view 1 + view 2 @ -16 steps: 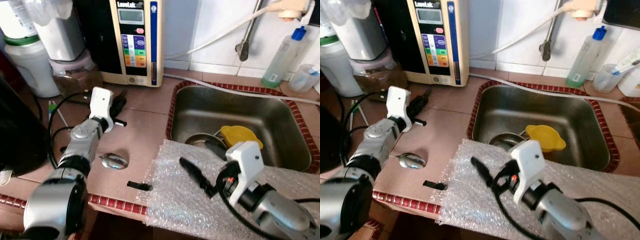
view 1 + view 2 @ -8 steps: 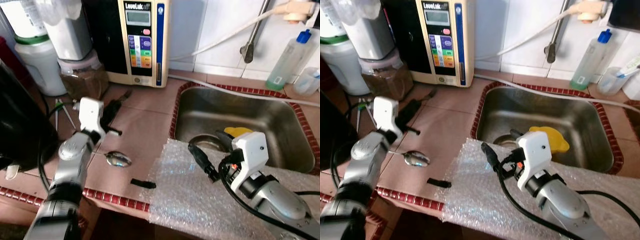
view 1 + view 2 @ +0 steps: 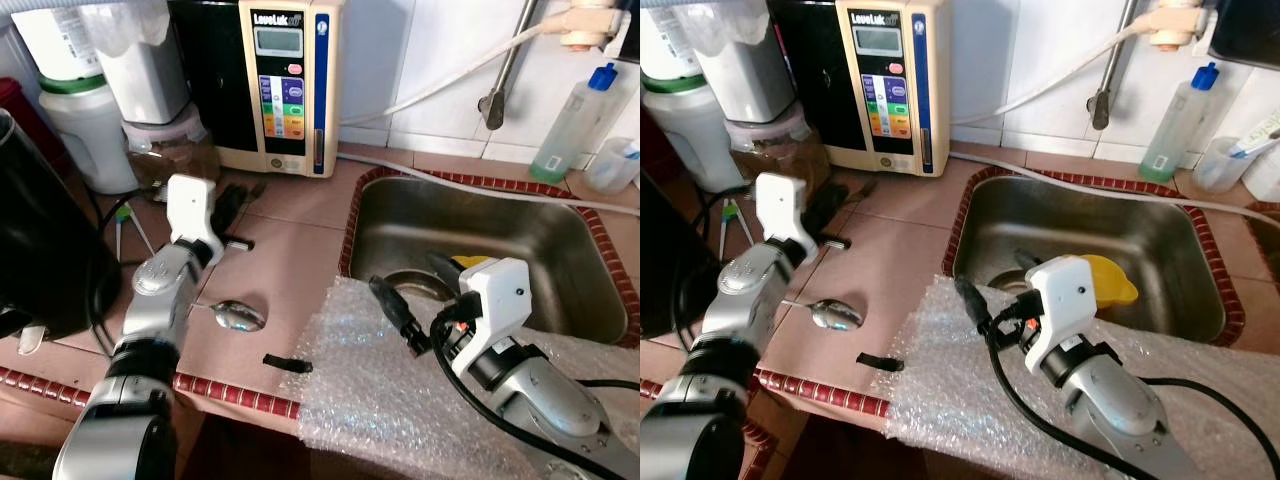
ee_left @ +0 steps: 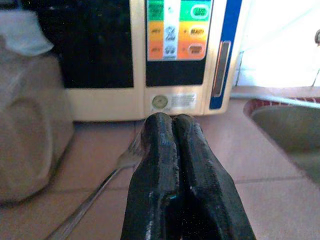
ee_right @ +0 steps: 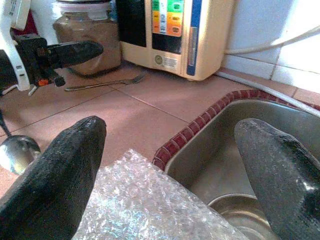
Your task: Kitchen organization
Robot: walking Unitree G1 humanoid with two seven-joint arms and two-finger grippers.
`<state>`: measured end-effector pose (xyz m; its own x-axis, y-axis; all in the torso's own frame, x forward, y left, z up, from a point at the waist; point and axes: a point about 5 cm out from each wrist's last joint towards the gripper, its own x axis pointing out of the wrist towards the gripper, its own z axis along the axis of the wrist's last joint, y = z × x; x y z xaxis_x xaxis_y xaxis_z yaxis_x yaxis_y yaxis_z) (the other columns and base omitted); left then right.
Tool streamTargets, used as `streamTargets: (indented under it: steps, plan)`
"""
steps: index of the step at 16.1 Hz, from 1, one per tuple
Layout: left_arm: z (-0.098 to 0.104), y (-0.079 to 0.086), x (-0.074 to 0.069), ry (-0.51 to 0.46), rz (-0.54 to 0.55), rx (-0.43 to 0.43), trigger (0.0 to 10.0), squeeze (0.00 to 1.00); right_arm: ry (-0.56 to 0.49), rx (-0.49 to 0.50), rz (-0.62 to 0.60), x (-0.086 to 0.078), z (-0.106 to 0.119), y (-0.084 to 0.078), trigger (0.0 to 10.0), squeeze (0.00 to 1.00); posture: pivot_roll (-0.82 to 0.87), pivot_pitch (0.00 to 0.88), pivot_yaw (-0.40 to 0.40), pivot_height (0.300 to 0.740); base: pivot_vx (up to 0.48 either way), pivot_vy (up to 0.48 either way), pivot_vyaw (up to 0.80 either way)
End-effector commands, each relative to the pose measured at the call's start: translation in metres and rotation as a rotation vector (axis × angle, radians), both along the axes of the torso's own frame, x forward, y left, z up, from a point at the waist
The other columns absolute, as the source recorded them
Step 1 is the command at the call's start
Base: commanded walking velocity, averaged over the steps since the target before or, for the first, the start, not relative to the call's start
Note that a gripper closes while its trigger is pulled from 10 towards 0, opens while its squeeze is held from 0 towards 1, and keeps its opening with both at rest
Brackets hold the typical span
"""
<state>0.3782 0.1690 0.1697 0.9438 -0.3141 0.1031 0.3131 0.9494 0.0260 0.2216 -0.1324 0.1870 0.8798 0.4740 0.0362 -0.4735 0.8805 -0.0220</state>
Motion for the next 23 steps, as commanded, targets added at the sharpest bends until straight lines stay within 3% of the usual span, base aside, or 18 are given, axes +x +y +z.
streamTargets:
  steps: [1,5,11,18,23]
  plan:
    - [-0.002,-0.003,0.003,0.024,0.002,0.011,10.0,0.0,-0.015,0.006,-0.013,-0.003,0.004,0.0,10.0,0.0,-0.02,0.054,0.061,0.74,0.0,0.0,-0.77]
    - [0.007,-0.021,0.014,0.02,-0.014,0.032,10.0,0.0,-0.004,-0.002,-0.027,-0.009,0.003,-0.001,10.0,0.0,-0.05,0.085,0.06,0.74,0.0,0.0,-0.2]
    - [0.026,-0.027,0.029,0.014,0.096,0.024,10.0,0.0,0.007,-0.007,-0.033,-0.024,0.007,0.002,10.0,0.0,-0.09,0.159,0.045,0.74,0.0,0.0,0.0]
    - [0.06,-0.021,0.043,0.011,0.224,-0.021,10.0,0.0,0.066,0.052,-0.048,-0.044,0.007,0.015,10.0,0.0,-0.11,0.263,0.034,0.74,0.0,0.0,0.0]
    - [0.067,-0.006,0.045,0.026,0.344,-0.019,10.0,0.0,0.099,0.082,-0.044,-0.051,0.007,0.022,10.0,0.0,-0.12,0.326,0.042,0.74,0.0,0.0,0.0]
